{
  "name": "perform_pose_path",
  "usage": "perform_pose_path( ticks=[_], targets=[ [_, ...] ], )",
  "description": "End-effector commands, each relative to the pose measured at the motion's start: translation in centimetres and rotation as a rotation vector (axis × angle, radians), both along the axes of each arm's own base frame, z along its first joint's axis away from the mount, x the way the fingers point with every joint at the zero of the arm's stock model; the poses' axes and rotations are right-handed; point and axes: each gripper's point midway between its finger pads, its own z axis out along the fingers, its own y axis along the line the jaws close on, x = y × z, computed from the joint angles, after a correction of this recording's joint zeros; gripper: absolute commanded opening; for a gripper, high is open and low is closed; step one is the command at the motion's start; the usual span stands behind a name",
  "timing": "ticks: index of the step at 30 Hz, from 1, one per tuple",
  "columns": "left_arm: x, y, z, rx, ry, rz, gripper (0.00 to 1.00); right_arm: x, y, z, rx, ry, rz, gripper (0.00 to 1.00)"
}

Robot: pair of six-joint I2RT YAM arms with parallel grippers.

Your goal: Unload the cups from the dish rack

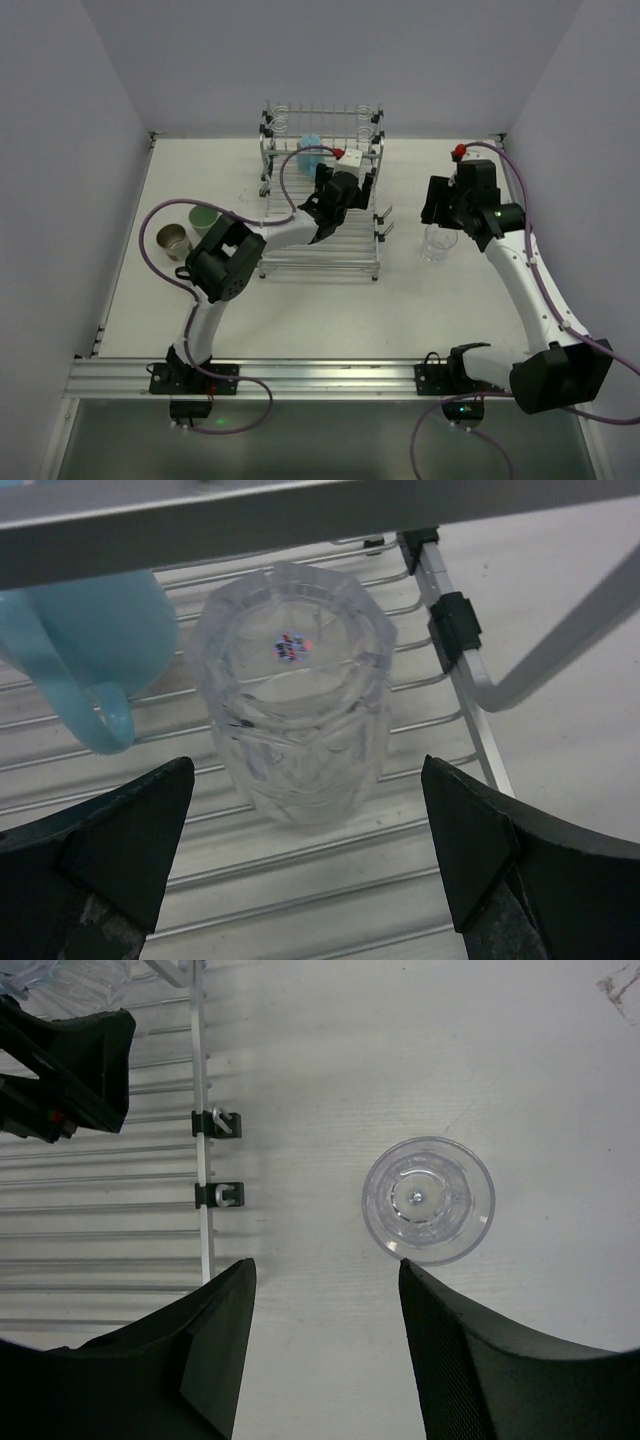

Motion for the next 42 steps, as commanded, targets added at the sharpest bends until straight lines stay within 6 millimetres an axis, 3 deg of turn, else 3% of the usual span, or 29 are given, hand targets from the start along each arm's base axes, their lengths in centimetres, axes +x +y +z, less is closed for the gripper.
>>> perform_pose_path(
  ticks=[1, 14, 20, 33, 42],
  targets=[
    [2.4, 0.8, 1.4, -0.101, -0.032, 0.054, 1.0, 0.4, 0.3, 1.4, 0.008, -0.067, 0.028, 0.62],
    [3.7, 0.6, 1.2, -0.113, -0.046, 0.032, 1.0, 0.5, 0.4, 1.2, 0.012, -0.07, 0.033, 0.62],
    [4.2, 0.2, 2.3, -0.144, -0.076, 0.033, 1.0, 0.5, 0.6, 1.0, 0.016, -0.064, 0.043, 0.62],
    [5.8, -0.1, 1.4, -0.144, -0.042, 0.049, 0.96, 0.4, 0.8, 1.0, 0.022, -0.062, 0.056, 0.62],
    [5.7, 0.5, 0.6, -0.144, -0.023, 0.078, 0.76, 0.5, 0.9, 1.0, 0.024, -0.065, 0.065, 0.62]
  ],
)
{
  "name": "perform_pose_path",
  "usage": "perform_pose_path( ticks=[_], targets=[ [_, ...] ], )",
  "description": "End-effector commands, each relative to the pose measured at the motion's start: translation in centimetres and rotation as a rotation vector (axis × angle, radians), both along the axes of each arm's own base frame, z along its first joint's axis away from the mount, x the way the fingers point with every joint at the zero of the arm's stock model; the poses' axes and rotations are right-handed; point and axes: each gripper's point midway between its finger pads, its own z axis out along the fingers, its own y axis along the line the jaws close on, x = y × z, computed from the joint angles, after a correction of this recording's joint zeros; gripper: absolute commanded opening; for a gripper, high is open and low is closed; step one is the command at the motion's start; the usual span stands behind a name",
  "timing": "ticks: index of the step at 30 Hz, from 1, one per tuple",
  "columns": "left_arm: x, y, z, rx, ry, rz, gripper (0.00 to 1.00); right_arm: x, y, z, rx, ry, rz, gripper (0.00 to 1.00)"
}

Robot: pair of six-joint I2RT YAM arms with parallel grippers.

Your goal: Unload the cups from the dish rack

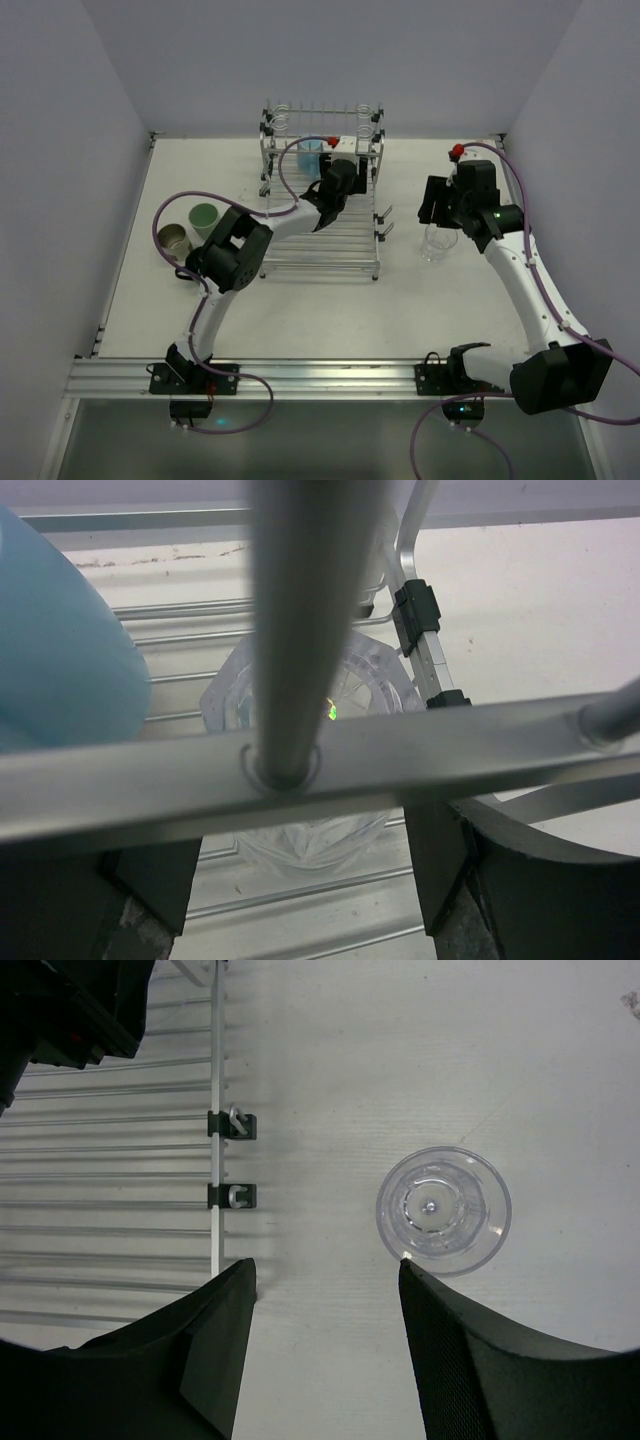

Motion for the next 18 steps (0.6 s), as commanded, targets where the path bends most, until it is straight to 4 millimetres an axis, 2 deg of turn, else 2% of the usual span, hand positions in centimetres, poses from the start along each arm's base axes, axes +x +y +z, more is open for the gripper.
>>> perform_pose_path(
  ticks=[1, 6, 9, 18],
  targets=[
    [0.8, 1.1, 0.3, -0.005, -0.008, 0.043, 0.73, 0.2, 0.2, 0.8, 0.003, -0.037, 0.024, 0.62],
    [-0.2, 2.1, -0.3, -0.009, 0.011, 0.063, 0.6, 0.2, 0.3, 0.7, 0.006, -0.038, 0.024, 0.62],
    [-1.0, 2.6, -0.8, -0.013, 0.024, 0.075, 0.56, 0.2, 0.3, 0.5, 0.007, -0.032, 0.023, 0.62],
    [-3.0, 3.0, 0.0, -0.015, 0.009, 0.068, 0.54, 0.2, 0.4, 0.2, 0.007, -0.022, 0.027, 0.62]
  ],
)
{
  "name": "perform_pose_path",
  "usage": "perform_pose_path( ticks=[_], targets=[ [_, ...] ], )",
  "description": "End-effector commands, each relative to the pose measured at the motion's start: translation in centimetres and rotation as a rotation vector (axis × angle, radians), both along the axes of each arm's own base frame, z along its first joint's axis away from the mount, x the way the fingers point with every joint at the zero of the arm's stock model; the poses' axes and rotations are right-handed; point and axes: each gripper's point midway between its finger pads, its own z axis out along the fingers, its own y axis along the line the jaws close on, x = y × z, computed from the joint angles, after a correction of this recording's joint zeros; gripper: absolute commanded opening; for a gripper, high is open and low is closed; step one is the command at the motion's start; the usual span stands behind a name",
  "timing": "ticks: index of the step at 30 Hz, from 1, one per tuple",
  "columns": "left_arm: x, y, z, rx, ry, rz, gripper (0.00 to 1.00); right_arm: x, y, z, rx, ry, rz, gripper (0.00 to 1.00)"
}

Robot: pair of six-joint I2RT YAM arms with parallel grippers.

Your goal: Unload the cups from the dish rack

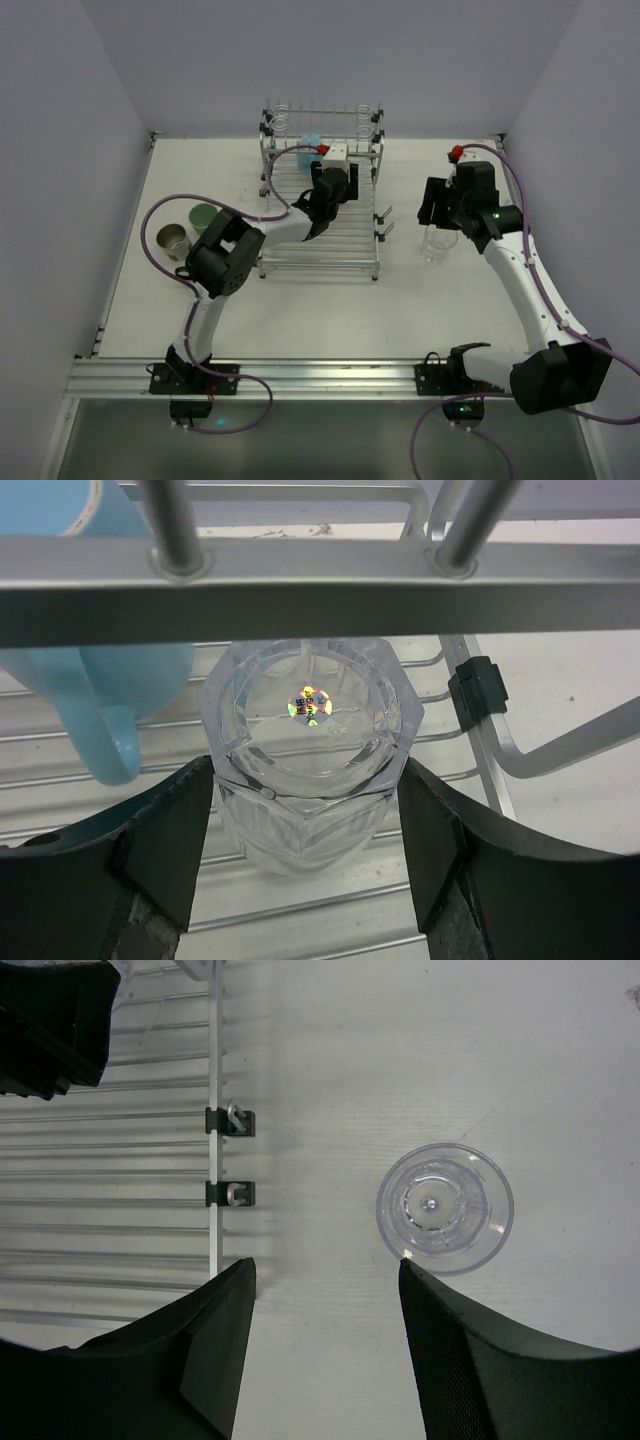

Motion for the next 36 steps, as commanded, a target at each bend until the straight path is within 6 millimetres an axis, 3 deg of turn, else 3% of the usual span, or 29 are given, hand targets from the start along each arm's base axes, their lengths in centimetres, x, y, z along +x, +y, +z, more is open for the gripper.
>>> perform_pose_path(
  ticks=[1, 23, 27, 36],
  targets=[
    [-1.2, 0.9, 0.1, 0.004, 0.021, 0.032, 0.54, 0.3, 0.4, 0.6, 0.006, -0.029, 0.025, 0.62],
    [-6.1, 3.3, 2.1, 0.09, 0.009, 0.076, 0.52, 0.2, 1.1, -0.1, -0.002, -0.01, 0.041, 0.62],
    [-7.2, 3.6, 1.7, 0.092, 0.028, 0.073, 0.53, 0.2, 1.1, -0.2, -0.001, -0.009, 0.042, 0.62],
    [-6.1, 3.2, 2.3, 0.119, -0.004, 0.091, 0.53, 0.1, 1.2, -0.5, -0.007, -0.002, 0.046, 0.62]
  ],
)
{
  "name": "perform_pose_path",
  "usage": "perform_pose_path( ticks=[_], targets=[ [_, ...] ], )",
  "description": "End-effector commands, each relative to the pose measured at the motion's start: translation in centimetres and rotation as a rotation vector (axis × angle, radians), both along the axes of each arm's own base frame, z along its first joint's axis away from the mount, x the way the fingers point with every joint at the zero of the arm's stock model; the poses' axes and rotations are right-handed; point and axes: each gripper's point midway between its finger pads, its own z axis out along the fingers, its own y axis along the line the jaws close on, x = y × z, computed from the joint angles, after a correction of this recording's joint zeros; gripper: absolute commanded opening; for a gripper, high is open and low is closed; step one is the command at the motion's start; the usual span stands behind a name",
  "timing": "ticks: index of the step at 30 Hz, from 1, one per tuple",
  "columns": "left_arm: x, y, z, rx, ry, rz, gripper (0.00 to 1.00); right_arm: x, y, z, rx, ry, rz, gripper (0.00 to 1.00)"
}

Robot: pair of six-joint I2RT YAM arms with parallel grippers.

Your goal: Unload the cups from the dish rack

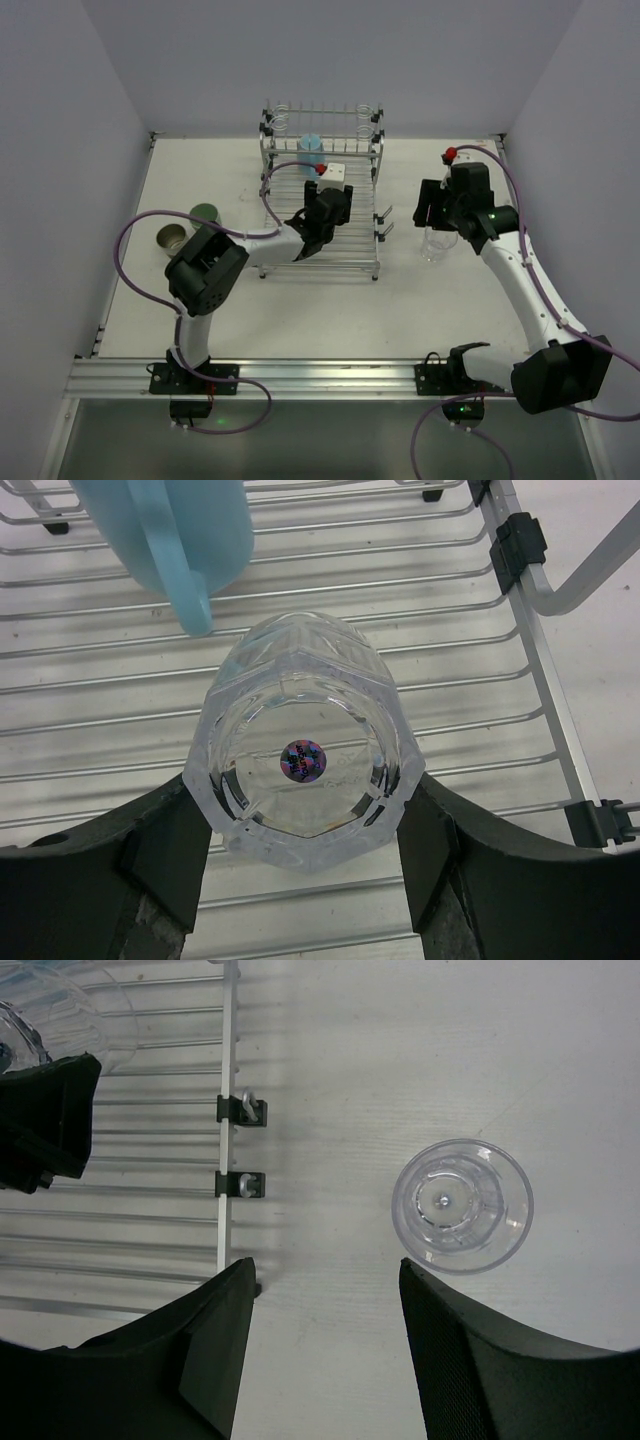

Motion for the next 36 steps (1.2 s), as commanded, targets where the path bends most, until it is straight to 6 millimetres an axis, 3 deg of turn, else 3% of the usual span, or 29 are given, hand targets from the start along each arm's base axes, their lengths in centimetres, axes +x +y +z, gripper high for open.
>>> perform_pose_path(
  ticks=[1, 11, 19, 36],
  targets=[
    [1.1, 0.0, 2.6, -0.001, -0.061, 0.05, 0.53, 0.3, 0.2, -0.1, -0.006, -0.009, 0.014, 0.62],
    [2.4, -0.6, 4.8, -0.028, -0.137, 0.063, 0.5, 0.4, 0.5, -0.9, -0.013, 0.013, 0.024, 0.62],
    [2.3, -0.9, 6.3, -0.058, -0.146, 0.049, 0.49, 0.5, 0.5, -0.9, -0.019, 0.012, 0.025, 0.62],
    [-2.6, 0.2, 9.6, -0.181, -0.044, -0.043, 0.45, 0.4, 1.2, -0.8, -0.011, 0.019, 0.047, 0.63]
  ],
)
